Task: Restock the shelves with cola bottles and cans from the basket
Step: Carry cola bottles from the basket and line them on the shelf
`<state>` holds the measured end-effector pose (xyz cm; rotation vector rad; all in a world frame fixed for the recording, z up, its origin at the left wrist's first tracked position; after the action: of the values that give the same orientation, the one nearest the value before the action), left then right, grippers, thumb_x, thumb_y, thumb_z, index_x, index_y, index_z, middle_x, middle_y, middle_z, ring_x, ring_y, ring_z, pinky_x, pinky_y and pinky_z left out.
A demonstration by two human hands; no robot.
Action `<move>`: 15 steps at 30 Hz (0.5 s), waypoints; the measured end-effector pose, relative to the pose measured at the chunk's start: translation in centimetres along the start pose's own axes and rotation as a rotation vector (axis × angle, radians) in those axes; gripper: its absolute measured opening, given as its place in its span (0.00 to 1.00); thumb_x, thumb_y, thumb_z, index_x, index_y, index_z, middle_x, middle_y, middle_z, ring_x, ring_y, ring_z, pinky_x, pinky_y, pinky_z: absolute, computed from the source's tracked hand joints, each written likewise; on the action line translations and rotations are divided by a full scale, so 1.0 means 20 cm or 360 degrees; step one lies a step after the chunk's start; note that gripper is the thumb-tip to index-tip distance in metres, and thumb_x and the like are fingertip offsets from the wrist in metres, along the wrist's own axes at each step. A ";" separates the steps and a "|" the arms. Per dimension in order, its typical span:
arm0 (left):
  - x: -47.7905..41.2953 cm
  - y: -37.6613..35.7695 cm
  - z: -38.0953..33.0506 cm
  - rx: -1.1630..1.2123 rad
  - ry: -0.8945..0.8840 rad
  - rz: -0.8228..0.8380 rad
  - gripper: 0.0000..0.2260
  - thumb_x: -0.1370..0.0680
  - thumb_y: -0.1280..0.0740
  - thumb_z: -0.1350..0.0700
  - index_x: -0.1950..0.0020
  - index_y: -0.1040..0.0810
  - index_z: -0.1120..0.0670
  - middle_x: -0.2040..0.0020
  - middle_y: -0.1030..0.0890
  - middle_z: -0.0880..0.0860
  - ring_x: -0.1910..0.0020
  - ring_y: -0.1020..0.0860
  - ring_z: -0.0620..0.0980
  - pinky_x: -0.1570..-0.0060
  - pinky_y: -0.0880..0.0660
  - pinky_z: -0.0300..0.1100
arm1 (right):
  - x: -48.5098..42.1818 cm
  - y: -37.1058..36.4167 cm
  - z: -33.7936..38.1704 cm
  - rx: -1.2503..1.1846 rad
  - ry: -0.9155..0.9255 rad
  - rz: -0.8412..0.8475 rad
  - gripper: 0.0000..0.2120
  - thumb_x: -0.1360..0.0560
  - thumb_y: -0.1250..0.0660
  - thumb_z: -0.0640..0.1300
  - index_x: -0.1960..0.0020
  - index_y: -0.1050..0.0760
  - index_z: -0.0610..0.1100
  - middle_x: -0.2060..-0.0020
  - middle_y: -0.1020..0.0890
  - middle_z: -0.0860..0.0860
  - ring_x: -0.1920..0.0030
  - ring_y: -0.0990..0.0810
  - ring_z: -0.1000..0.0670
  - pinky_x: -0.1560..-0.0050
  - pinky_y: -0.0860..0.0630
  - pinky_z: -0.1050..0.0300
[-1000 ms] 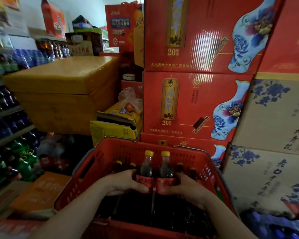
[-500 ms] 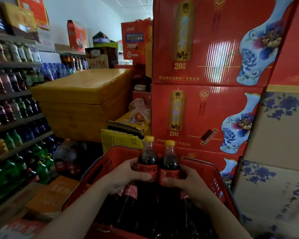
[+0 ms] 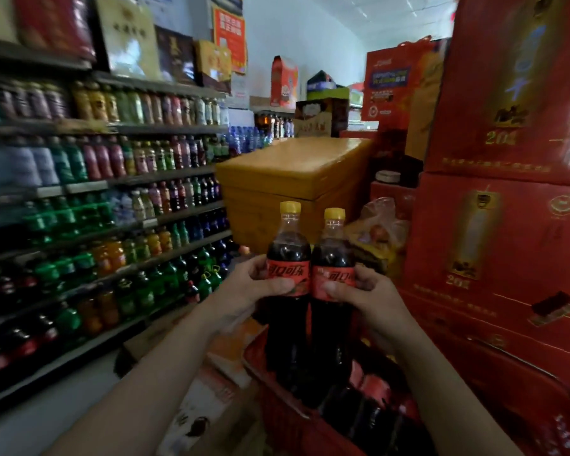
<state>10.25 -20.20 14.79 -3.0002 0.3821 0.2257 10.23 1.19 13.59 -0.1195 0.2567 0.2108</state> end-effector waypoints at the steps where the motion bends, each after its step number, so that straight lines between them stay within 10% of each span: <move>1: 0.06 0.08 -0.02 -0.0006 -0.0002 -0.0074 0.36 0.46 0.16 0.52 0.42 0.22 0.59 0.49 0.16 0.56 0.49 0.17 0.54 0.52 0.21 0.44 | -0.03 -0.09 0.00 -0.0020 0.0010 0.0070 0.16 0.35 0.24 0.39 0.48 0.19 0.38 0.53 0.14 0.44 0.51 0.15 0.45 0.51 0.20 0.54; 15: 1.23 1.23 -0.31 -0.0221 -0.0130 -0.1109 0.20 0.41 0.21 0.54 0.50 0.16 0.51 0.50 0.15 0.54 0.51 0.17 0.53 0.50 0.22 0.46 | -0.11 -1.62 -0.11 -0.0272 -0.0080 0.0808 0.21 0.40 0.22 0.45 0.48 0.18 0.41 0.54 0.14 0.45 0.54 0.15 0.44 0.55 0.22 0.54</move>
<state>28.42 -50.52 14.76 -3.0170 -0.7041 0.3084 14.86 -30.89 15.05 -0.2176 0.2149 0.7404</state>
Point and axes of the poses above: each hand's wrist, its own x-axis away from the middle knuckle, its own y-axis out of the back of the hand, z = x × y, the point moved 1 cm from there along -x, towards the middle knuckle
